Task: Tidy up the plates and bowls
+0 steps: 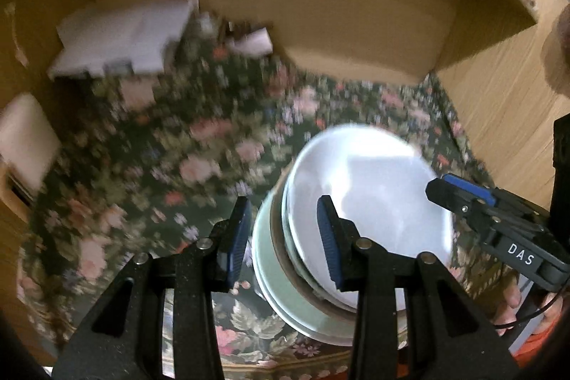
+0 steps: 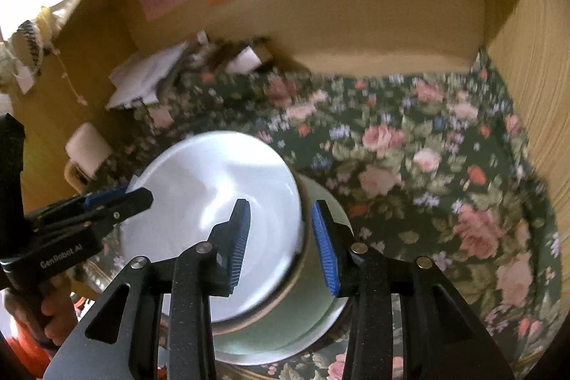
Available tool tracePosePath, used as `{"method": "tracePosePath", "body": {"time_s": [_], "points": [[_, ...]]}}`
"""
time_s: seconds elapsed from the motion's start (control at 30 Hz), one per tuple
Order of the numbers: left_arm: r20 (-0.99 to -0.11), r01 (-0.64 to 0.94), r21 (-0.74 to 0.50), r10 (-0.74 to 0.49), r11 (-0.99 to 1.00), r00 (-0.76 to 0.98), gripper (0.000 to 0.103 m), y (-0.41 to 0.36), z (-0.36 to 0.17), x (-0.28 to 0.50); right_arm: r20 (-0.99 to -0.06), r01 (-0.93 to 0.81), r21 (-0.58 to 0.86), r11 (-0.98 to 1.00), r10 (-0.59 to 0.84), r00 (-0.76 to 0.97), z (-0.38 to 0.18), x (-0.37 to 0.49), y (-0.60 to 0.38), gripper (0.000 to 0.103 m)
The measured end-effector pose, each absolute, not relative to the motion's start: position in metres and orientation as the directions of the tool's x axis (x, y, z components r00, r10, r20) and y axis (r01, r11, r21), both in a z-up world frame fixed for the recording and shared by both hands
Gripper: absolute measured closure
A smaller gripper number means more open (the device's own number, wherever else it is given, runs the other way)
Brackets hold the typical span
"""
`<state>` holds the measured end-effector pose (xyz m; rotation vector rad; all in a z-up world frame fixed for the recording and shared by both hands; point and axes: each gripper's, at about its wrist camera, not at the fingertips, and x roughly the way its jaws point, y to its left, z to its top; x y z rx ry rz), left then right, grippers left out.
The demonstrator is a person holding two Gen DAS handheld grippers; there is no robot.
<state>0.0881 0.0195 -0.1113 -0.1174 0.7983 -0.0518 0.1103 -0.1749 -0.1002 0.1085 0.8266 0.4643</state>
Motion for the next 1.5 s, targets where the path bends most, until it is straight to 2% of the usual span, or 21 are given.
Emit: {"method": "tracePosePath", "body": {"time_s": [0.23,0.33,0.4,0.67,0.8,0.87,1.5], "points": [[-0.529,0.021,-0.078,-0.059,0.997,0.846,0.053,0.012,-0.056,0.046,-0.547,-0.436,0.211,0.875,0.475,0.689,-0.046,0.074,-0.167,0.069],[-0.444,0.014,-0.063,-0.041,0.998,0.895,0.045,0.010,-0.039,0.026,-0.485,-0.460,0.197,0.866,0.493,0.722,-0.028,0.058,-0.166,0.063],[-0.401,0.010,-0.052,-0.030,0.999,0.916,0.035,0.008,-0.031,0.015,-0.444,-0.470,0.185,0.863,0.500,0.744,-0.018,0.047,-0.166,0.053],[-0.286,-0.002,-0.037,-0.009,0.999,0.958,0.011,0.006,-0.015,-0.018,-0.328,-0.458,0.115,0.882,0.469,0.820,0.001,0.017,-0.169,0.014],[-0.250,-0.009,-0.038,-0.001,0.999,0.968,0.004,0.007,-0.013,-0.028,-0.299,-0.452,0.099,0.887,0.460,0.836,0.005,0.010,-0.170,0.004],[-0.242,-0.012,-0.045,0.001,0.999,0.970,0.003,0.008,-0.013,-0.030,-0.281,-0.442,0.093,0.892,0.450,0.848,0.006,0.005,-0.171,0.000],[-0.235,-0.008,-0.063,-0.007,0.998,0.972,0.001,0.007,-0.014,-0.034,-0.276,-0.441,0.114,0.890,0.455,0.847,0.004,0.004,-0.176,0.000]]}}
